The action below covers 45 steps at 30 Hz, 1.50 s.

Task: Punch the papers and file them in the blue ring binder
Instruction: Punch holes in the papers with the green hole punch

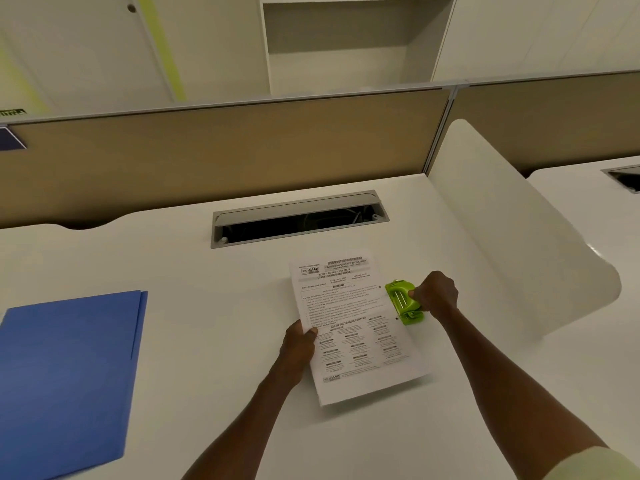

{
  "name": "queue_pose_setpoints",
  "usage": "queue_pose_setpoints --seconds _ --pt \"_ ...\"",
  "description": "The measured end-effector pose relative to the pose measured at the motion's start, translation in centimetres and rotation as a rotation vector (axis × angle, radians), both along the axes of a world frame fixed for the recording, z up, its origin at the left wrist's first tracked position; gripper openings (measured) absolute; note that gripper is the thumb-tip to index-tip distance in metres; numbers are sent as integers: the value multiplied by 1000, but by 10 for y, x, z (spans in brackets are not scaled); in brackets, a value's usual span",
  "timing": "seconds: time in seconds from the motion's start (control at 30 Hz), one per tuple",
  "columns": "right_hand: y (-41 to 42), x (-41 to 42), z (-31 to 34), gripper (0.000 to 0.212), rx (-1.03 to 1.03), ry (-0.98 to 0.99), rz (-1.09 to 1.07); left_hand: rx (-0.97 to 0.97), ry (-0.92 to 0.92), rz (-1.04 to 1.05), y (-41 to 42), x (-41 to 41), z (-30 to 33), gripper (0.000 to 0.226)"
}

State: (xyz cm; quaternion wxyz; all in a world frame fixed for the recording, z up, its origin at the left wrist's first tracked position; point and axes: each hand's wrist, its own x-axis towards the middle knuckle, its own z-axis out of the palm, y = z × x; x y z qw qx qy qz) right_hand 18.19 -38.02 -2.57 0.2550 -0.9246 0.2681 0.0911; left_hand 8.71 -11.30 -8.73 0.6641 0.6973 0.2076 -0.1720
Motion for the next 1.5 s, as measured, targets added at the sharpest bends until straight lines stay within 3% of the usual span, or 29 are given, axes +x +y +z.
queue_pose_setpoints --seconds 0.37,0.47,0.57,0.63,0.73,0.87,1.0,1.13,1.5 --pt "0 -6 0 30 31 -11 20 17 -47 77 32 -19 18 26" --pt "11 -21 6 20 -10 -159 75 12 -70 93 42 -27 27 26" --pt "34 -38 11 34 -9 -341 212 7 -99 92 52 -37 38 26" --pt "55 -45 12 40 123 -319 298 4 -111 101 57 -43 44 26" --pt "85 -56 7 38 576 -214 218 0 -130 137 67 -50 51 28" --pt "115 -72 -5 17 702 -218 165 23 -134 170 86 -60 53 27" --pt "140 -79 -13 22 674 -264 102 85 -111 254 102 -62 52 21" --pt "172 -90 -20 22 577 -380 67 305 -163 327 122 -62 48 26" --pt "218 -95 -39 27 431 -413 -20 587 -278 261 157 -44 23 21"
